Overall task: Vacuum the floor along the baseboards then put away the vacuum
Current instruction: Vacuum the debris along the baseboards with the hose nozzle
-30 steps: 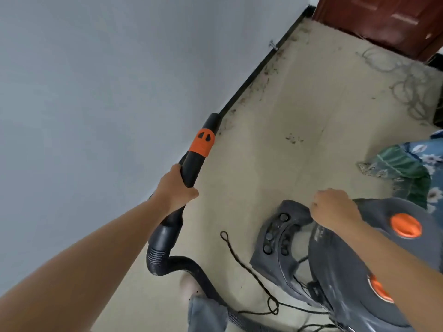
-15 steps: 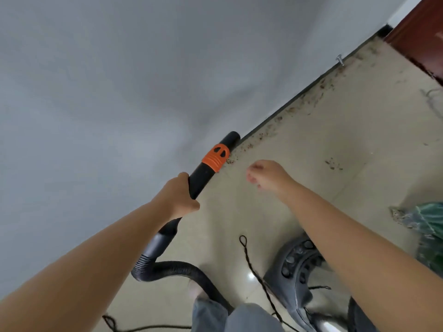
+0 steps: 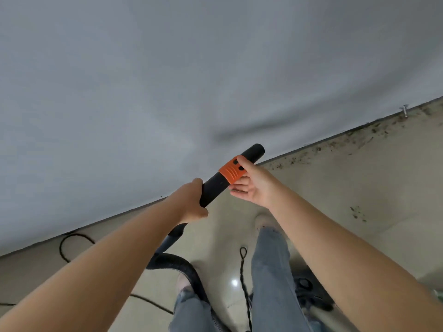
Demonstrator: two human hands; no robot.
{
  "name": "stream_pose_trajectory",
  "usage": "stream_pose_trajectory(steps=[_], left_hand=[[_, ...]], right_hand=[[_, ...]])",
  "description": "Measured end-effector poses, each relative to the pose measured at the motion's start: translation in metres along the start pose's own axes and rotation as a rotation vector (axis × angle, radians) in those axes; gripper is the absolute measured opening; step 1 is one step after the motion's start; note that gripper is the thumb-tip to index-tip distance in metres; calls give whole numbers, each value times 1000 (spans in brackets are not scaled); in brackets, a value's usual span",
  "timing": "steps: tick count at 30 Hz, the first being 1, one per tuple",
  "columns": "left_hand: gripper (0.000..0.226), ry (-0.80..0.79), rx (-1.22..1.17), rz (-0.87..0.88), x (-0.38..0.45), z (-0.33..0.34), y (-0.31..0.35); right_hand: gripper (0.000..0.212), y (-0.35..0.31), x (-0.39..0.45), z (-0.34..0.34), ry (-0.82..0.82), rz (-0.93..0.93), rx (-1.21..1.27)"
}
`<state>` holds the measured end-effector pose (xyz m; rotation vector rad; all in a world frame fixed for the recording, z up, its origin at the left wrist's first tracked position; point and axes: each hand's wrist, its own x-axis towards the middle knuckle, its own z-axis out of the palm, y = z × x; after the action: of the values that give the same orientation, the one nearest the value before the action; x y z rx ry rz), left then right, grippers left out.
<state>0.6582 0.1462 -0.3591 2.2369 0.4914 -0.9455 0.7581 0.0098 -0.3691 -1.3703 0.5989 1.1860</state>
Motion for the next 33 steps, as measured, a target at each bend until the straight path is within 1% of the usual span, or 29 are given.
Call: stream_pose_trajectory(steps=[3,6,7,10,12,15,19,26,31,33], left_hand=[[30,-5,27,-61,0,-10,18],[31,48,-5,-138,8,-21,44],[31,67,-36,-161,11,-21,54],[29,111,-129,-182,23,-11,83],[29,87,-162,-186,29,1,97],[29,36,-170,-199,35,18,102],[26,55,-133,-223,40,39,97],[24,100,-115,-267,39,59,92],[25,59,-132,-260,29,55,100],[25,48,-138,-243,31,49,107]], right_hand=[[35,-18,5,-5,-2,34,84],[27,-47,4,-16,-44,45,47],[29,-57,4,-21,-45,37,38],[46,-80,3,-42,-32,15,6],[46,-87,3,-61,5,28,36],[39,-88,7,-91,41,50,143],[33,-80,19,-111,28,80,192],[47,-62,28,-105,57,162,173],[55,-68,15,-99,79,191,80],[58,-73,11,-100,87,187,85]])
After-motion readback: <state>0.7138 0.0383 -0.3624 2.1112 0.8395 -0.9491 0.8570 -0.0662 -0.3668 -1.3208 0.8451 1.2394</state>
